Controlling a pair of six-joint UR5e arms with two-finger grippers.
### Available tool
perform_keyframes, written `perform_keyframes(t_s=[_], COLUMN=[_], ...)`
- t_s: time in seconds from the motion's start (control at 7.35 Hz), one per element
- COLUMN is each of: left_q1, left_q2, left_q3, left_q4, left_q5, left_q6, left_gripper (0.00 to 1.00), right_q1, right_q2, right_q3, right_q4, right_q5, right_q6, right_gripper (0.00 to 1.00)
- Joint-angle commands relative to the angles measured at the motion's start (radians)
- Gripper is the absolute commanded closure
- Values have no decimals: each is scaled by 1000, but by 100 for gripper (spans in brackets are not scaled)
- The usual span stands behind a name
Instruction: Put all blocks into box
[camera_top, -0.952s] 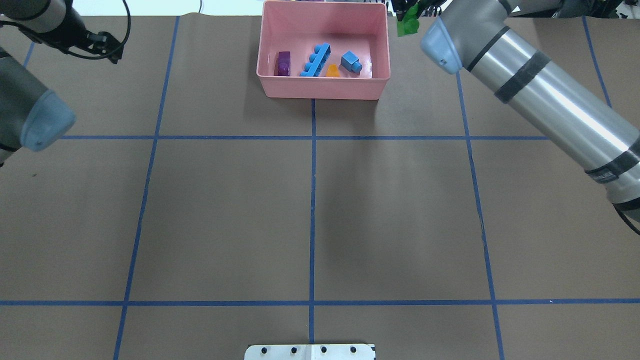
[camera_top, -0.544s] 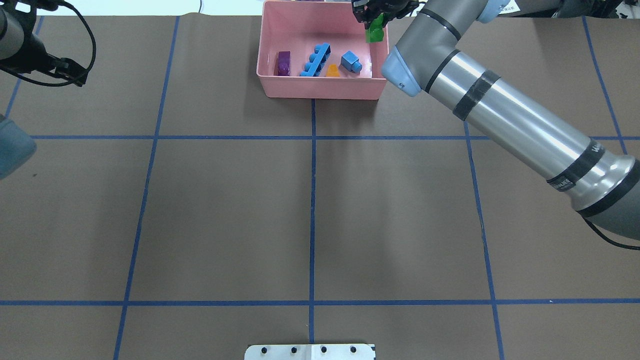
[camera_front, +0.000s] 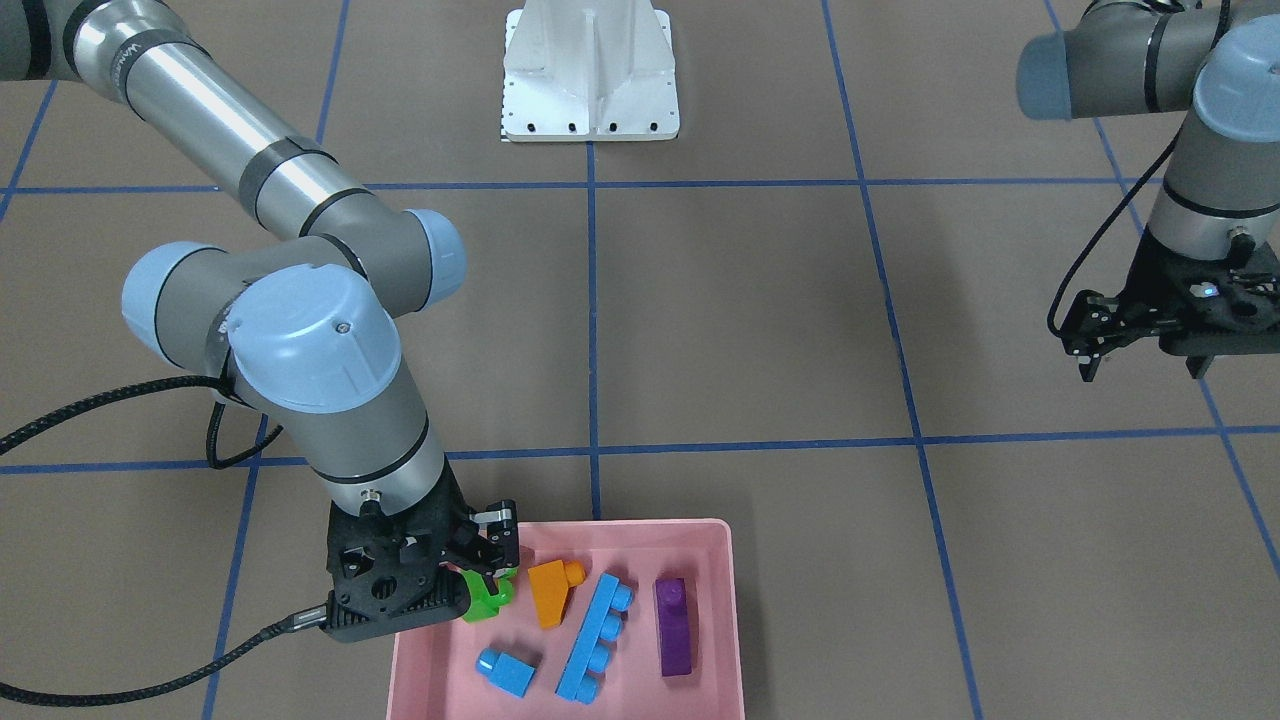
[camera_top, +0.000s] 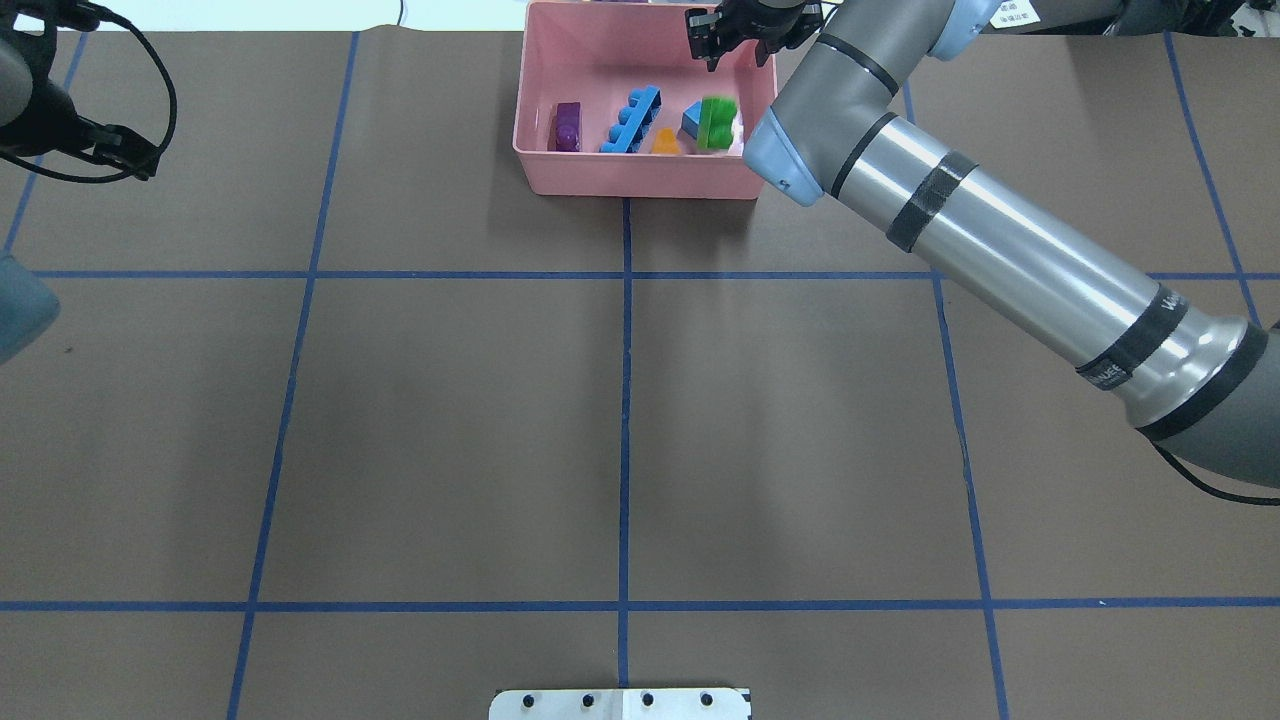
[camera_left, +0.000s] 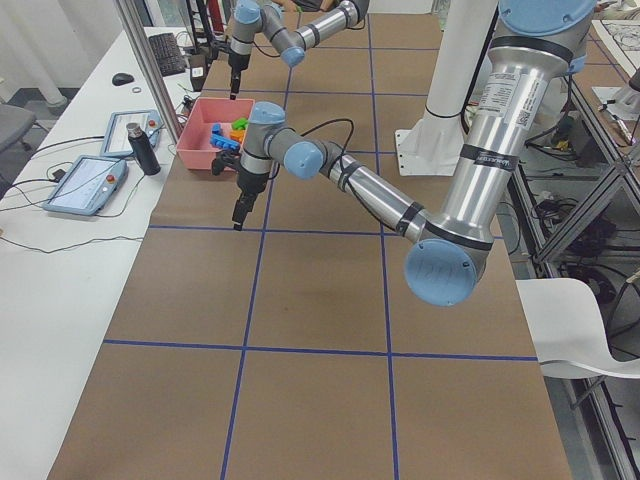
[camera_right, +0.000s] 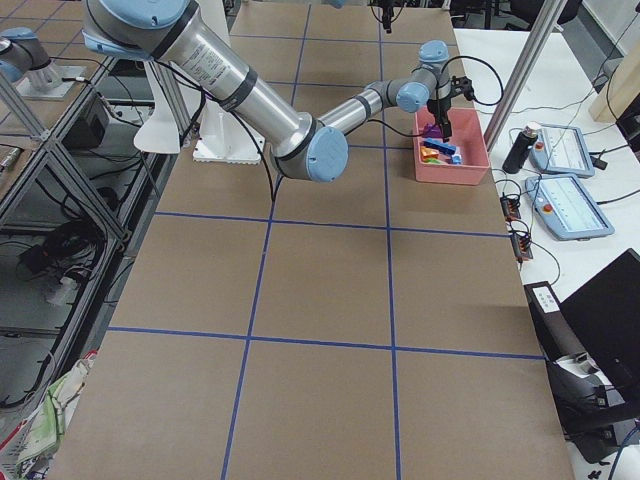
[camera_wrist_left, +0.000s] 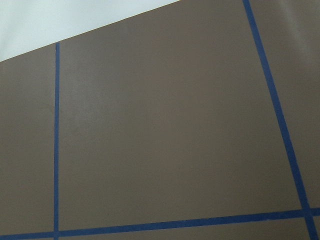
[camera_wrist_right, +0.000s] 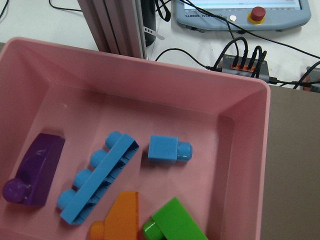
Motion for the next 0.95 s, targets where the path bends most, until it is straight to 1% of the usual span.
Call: perform_keyframes(t_s=[0.0, 0.14, 0.27, 0.41, 0.54, 0.68, 0.82], left_q1=[1, 1, -1, -10, -10, -12, -28], left_q2=[2, 3, 18, 38, 66, 98, 127], left_q3=[14, 23, 32, 31, 31, 22, 16], left_q4=[-2, -1, 1, 2, 4, 4, 4], left_q5=[3, 3, 2, -4, -4, -6, -6], left_q6=[12, 11, 11, 12, 14, 26, 117], left_gripper=[0, 0, 0, 0, 0, 0, 0], right_q1=[-25, 8, 73, 178, 296, 391, 448], right_q2=[-110, -151, -227, -283, -361, -451, -569], right_q3=[79, 106, 176, 226, 276, 318, 397], right_q4=[-2, -2, -5, -22, -44, -49, -75], right_q5=[-122, -119, -64, 105, 252, 331, 362], right_q6=[9, 8, -20, -93, -178, -293, -381], right_gripper=[0, 0, 0, 0, 0, 0, 0])
